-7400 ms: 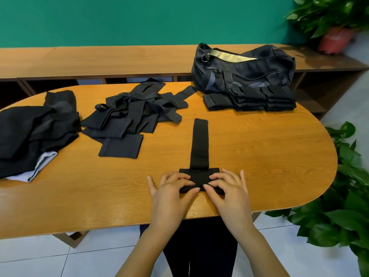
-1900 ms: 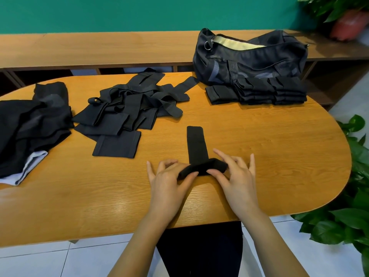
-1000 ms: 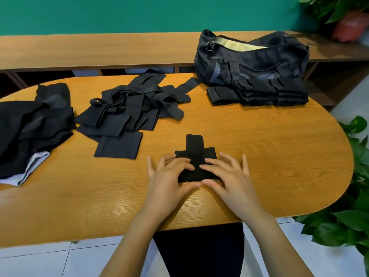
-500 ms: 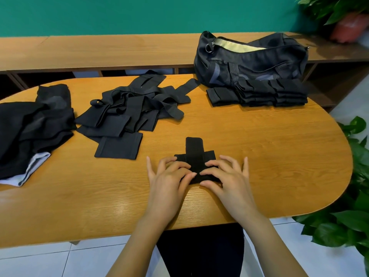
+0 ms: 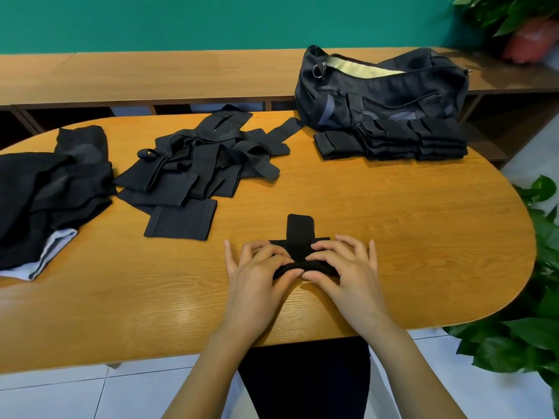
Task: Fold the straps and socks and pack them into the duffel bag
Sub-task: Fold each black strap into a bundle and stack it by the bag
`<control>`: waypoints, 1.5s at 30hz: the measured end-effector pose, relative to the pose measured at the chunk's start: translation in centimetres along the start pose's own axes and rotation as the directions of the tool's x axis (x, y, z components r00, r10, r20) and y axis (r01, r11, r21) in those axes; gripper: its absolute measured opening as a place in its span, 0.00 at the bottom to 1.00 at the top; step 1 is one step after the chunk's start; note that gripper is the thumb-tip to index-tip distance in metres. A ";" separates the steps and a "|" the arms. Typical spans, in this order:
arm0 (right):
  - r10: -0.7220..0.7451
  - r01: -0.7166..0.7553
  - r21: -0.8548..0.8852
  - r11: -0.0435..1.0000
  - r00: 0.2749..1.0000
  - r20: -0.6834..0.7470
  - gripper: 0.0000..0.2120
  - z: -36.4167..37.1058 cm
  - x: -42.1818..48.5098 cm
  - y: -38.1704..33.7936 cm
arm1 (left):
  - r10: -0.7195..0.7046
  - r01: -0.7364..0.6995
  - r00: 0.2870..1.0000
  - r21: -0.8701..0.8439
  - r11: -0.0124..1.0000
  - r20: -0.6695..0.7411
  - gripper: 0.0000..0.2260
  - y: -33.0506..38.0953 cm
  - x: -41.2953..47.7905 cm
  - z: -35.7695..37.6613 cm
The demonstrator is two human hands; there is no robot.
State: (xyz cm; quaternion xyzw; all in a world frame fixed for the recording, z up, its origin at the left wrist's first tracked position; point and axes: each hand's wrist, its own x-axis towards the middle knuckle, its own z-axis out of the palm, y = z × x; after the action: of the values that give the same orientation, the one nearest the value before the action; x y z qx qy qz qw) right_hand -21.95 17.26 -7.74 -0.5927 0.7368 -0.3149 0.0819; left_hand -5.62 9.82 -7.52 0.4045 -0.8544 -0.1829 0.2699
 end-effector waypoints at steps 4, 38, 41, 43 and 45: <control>0.006 -0.006 -0.002 1.000 1.000 0.001 0.16 -0.1 -0.1 0.3 | -0.002 0.001 1.000 -0.030 1.000 -0.017 0.17 0.1 0.0 0.0; -0.042 0.042 -0.026 0.999 0.999 -0.022 0.25 -0.5 1.1 1.1 | -0.027 0.026 0.999 -0.032 0.999 -0.028 0.25 -0.4 0.5 0.1; -0.019 0.019 0.002 1.000 0.999 -0.029 0.26 -0.7 1.1 1.0 | -0.048 0.046 0.998 -0.047 0.998 -0.043 0.25 -0.5 0.7 0.3; -0.008 0.008 -0.008 1.000 1.000 -0.016 0.27 -0.8 1.0 0.9 | -0.057 0.055 0.998 -0.047 0.997 -0.039 0.24 -0.5 0.8 0.4; -0.011 0.010 -0.041 0.999 1.000 -0.007 0.26 -0.9 0.9 0.9 | -0.064 0.062 0.997 -0.043 0.997 -0.037 0.23 -0.6 1.0 0.5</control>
State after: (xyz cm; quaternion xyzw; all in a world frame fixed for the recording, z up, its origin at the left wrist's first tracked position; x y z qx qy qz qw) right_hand -23.32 16.86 -7.32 -0.5969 0.7402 -0.3025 0.0654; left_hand -6.10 8.72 -7.91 0.4290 -0.8319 -0.2016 0.2886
